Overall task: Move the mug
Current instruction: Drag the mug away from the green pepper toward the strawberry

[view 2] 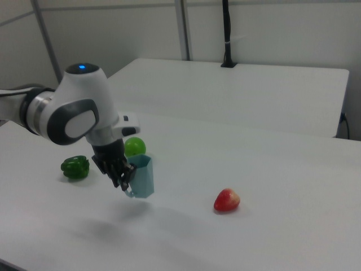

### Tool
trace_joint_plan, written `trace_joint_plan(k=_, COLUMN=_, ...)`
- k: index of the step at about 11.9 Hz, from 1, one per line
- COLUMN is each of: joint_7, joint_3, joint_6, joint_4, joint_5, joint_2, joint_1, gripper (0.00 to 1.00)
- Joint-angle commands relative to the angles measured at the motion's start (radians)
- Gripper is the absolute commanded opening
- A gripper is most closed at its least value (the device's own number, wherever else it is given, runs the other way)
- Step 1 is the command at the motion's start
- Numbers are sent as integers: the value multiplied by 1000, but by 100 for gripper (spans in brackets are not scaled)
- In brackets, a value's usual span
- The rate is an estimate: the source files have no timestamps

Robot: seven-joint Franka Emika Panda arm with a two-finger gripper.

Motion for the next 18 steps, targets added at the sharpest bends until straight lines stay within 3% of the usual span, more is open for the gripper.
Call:
trace_joint_plan(k=1, joint_7=-24, joint_3=-10, joint_6=-1, joint_4=-12, joint_5=-8, joint_2=47, joint_1=-9, gripper=0)
trace_joint_plan(k=5, joint_7=-23, joint_3=-10, joint_6=19, joint_4=-14, joint_5=-8, joint_2=86, joint_1=-8, gripper=1)
trace_joint_plan(k=7, joint_7=-23, joint_3=-10, joint_6=19, joint_4=-17, joint_5=-8, joint_2=89, joint_1=-6, gripper=11)
trace_joint_plan(k=8, joint_7=-23, joint_3=-10, joint_6=15, joint_4=-17, joint_5=-8, joint_2=89, joint_1=-6, gripper=29)
trace_joint_plan(k=9, joint_7=-23, joint_3=-10, joint_6=7, joint_4=-17, joint_5=-8, joint_2=88, joint_1=-6, gripper=63)
trace_joint_plan(k=10, joint_7=-21, joint_3=-10, joint_6=4, joint_4=-15, joint_5=-8, joint_2=84, joint_1=-6, gripper=88)
trace_joint_plan(k=11, joint_7=-15, joint_3=-10, joint_6=-5, joint_4=-14, joint_5=-8, joint_2=80, joint_1=-6, gripper=100)
trace_joint_plan(k=14, joint_7=-14, joint_3=-5, joint_6=-105, joint_4=18, joint_5=-8, joint_2=39, joint_1=-8, gripper=100)
trace_joint_plan(k=16, joint_7=9, joint_3=4, joint_6=-247, joint_4=128, joint_5=-5, joint_2=20, joint_1=-8, gripper=100)
trace_joint_plan(k=18, joint_7=139, joint_3=42, joint_6=-345, joint_4=268, joint_5=-5, joint_2=22, joint_1=-9, gripper=100)
